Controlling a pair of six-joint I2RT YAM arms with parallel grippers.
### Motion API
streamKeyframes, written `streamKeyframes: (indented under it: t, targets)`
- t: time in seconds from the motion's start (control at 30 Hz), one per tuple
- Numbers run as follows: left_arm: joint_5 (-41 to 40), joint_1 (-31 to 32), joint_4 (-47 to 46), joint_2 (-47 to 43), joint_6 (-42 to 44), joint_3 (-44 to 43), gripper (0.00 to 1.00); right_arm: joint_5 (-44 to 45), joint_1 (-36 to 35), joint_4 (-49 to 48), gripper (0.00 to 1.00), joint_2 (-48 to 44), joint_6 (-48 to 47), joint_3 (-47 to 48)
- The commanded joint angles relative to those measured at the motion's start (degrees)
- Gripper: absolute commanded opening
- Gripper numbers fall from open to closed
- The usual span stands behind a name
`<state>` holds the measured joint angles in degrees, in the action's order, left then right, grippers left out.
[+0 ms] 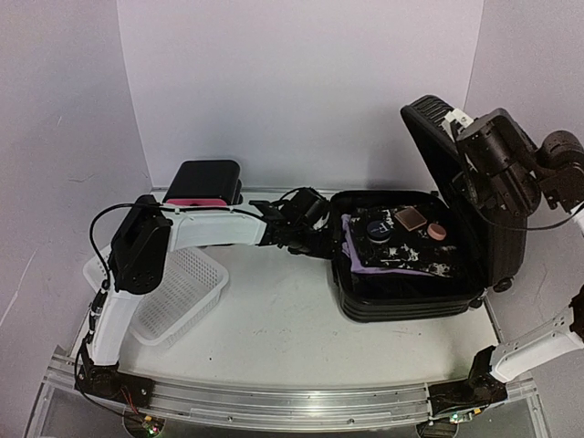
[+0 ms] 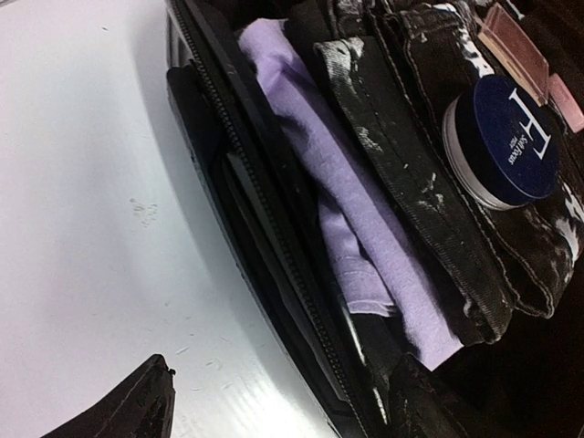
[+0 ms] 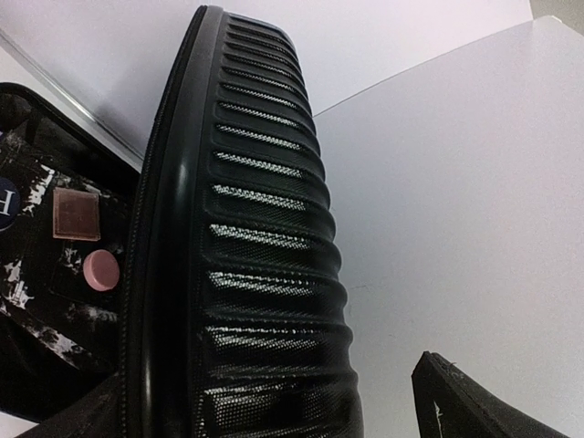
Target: Open, take out, and arrange the luggage
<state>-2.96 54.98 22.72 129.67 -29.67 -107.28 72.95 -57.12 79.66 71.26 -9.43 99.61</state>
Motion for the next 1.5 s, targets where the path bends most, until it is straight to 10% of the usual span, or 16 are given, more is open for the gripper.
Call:
streamKeyframes:
  t: [0.0,0.7,1.47]
  targets:
    - [-9.49,-5.22,12.79,-1.06,4.31,5.94,0.80,4.44,0.51,-0.73,0.98,-2.67,-0.32,-0.67]
    - [22.54,-2.42,-1.08,-6.16,-3.39,14.38,0.57,10.11,0.43,-0.55,0.98,-15.08,0.03,-8.61]
    - [29.61,-0.66,-7.16,-4.62,-7.71,15.71,0.46,11.88,0.45,-0.66,0.98,-22.63,-0.43,-10.72]
